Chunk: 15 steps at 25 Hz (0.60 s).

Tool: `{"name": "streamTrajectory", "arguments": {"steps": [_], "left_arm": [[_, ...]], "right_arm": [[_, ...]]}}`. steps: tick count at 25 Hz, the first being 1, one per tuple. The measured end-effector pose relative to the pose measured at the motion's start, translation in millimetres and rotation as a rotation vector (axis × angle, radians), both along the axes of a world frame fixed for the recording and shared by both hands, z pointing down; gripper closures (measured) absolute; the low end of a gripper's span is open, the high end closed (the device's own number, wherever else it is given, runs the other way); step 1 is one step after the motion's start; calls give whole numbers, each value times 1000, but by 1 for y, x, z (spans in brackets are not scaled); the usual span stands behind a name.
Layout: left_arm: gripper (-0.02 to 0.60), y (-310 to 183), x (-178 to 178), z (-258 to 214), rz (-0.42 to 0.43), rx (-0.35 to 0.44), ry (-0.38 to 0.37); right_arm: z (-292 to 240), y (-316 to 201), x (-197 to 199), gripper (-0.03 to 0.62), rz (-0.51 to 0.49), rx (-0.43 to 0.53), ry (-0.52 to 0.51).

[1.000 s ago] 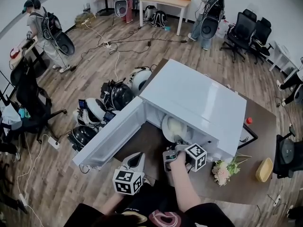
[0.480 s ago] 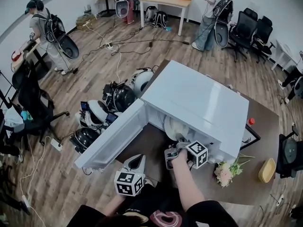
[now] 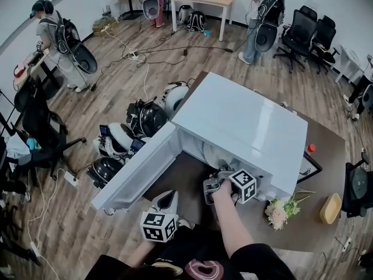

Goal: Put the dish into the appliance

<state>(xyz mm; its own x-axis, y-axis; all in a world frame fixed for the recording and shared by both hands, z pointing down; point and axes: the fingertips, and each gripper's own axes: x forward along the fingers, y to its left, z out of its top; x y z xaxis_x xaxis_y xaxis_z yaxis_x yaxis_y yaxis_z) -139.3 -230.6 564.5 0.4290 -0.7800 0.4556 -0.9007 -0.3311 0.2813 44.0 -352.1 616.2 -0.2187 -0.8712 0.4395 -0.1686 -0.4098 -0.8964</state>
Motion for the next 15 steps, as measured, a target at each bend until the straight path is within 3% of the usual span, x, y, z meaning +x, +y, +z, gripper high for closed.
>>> {"name": "streamTrajectory", "arguments": {"steps": [15], "left_arm": [[574, -1, -8, 1, -17, -15, -6]], "right_arm": [[-1, -20, 5, 548, 18, 45, 39]]}}
